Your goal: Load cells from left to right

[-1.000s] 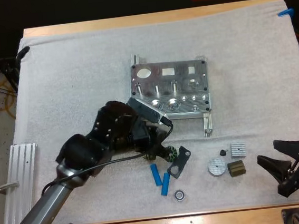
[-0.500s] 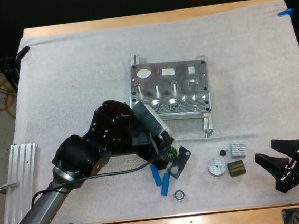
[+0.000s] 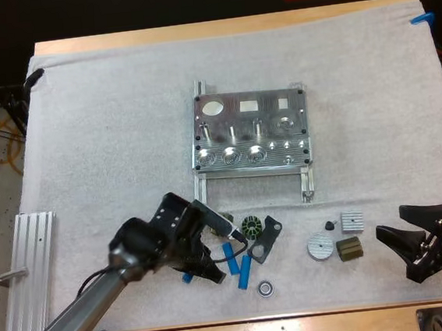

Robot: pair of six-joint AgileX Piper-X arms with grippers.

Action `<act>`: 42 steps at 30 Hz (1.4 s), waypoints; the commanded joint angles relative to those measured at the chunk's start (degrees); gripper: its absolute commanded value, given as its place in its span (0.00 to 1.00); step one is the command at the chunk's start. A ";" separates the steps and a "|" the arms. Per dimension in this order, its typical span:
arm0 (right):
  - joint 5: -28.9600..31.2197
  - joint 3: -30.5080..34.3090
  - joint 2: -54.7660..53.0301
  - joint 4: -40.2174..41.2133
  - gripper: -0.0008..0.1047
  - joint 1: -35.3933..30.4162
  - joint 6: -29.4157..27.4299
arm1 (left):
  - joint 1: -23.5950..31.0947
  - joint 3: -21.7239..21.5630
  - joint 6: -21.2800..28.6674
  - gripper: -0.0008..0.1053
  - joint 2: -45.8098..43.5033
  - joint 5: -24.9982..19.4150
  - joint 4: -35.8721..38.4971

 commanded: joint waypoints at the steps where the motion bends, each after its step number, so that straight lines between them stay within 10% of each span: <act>1: -0.68 -0.56 -0.03 -0.54 0.56 0.03 -0.17 | -0.05 -0.16 -0.55 0.01 1.87 -0.98 -0.99; 7: -1.15 -0.56 -0.03 -0.54 0.56 0.03 2.02 | -0.05 -0.16 -0.08 0.11 10.16 -2.15 -1.84; 14: -3.27 -0.56 -0.03 -0.54 0.56 0.03 2.45 | -0.05 -1.66 0.03 0.69 9.64 -6.57 -1.16; 23: -3.27 -0.56 -0.03 -0.54 0.56 0.03 2.45 | -0.05 0.06 0.27 0.47 2.42 -7.02 6.90; 42: -2.83 -0.56 -0.03 -0.54 0.56 0.03 2.31 | -0.05 5.78 -0.20 0.46 6.52 -7.02 -2.14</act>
